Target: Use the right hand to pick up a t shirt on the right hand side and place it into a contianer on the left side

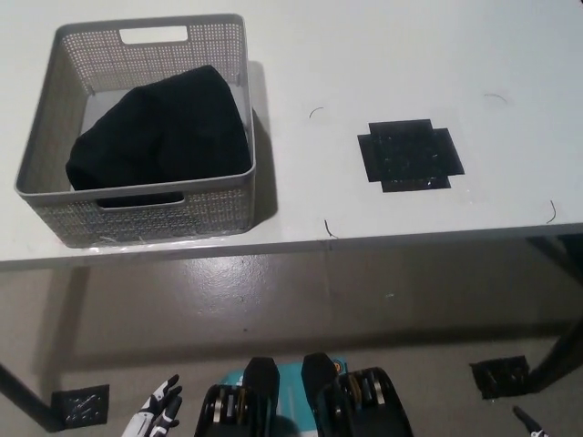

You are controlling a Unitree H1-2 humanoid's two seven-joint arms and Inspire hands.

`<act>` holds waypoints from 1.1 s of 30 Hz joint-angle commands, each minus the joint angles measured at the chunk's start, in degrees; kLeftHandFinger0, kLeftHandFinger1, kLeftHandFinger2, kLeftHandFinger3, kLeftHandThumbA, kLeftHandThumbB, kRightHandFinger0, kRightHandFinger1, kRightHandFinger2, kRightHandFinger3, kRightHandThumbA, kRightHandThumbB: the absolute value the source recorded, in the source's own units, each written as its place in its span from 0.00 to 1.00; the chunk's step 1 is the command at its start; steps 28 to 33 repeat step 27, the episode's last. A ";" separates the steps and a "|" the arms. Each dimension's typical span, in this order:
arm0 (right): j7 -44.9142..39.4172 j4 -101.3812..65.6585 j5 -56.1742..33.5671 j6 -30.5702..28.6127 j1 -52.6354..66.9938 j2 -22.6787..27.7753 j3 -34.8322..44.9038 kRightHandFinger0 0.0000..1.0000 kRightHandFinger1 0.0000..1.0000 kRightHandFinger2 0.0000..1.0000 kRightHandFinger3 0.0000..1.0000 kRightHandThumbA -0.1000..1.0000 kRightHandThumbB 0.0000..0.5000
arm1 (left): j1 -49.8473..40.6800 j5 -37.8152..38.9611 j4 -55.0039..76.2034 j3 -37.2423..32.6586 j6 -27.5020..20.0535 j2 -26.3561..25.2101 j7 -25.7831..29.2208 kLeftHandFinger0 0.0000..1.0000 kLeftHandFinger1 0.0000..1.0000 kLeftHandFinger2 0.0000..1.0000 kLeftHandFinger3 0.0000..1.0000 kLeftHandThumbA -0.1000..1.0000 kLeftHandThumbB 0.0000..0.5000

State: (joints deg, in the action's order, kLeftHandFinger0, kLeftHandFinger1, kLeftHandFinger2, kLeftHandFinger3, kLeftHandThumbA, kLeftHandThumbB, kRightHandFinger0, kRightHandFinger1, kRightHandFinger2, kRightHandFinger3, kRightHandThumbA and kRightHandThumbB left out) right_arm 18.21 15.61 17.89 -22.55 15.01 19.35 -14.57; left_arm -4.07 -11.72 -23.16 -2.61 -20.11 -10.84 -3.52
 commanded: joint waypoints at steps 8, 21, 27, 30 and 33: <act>8.29 3.45 -4.20 -4.38 -4.92 2.58 -4.13 1.00 1.00 1.00 1.00 0.87 0.73 | -0.17 1.33 1.80 1.36 -2.47 -0.29 2.00 0.89 1.00 1.00 1.00 1.00 0.96; 10.41 3.31 -3.86 -4.38 -6.14 3.92 -8.24 1.00 1.00 1.00 1.00 0.89 0.73 | -0.29 1.78 1.35 2.05 -3.05 -0.33 2.17 0.87 1.00 1.00 1.00 1.00 0.96; 11.17 3.28 -3.99 -4.38 -6.18 4.25 -8.75 1.00 1.00 1.00 1.00 0.89 0.72 | -0.45 1.51 1.10 2.01 -3.12 -0.35 2.27 0.88 1.00 1.00 1.00 1.00 0.95; 11.17 3.28 -3.99 -4.38 -6.18 4.25 -8.75 1.00 1.00 1.00 1.00 0.89 0.72 | -0.45 1.51 1.10 2.01 -3.12 -0.35 2.27 0.88 1.00 1.00 1.00 1.00 0.95; 11.17 3.28 -3.99 -4.38 -6.18 4.25 -8.75 1.00 1.00 1.00 1.00 0.89 0.72 | -0.45 1.51 1.10 2.01 -3.12 -0.35 2.27 0.88 1.00 1.00 1.00 1.00 0.95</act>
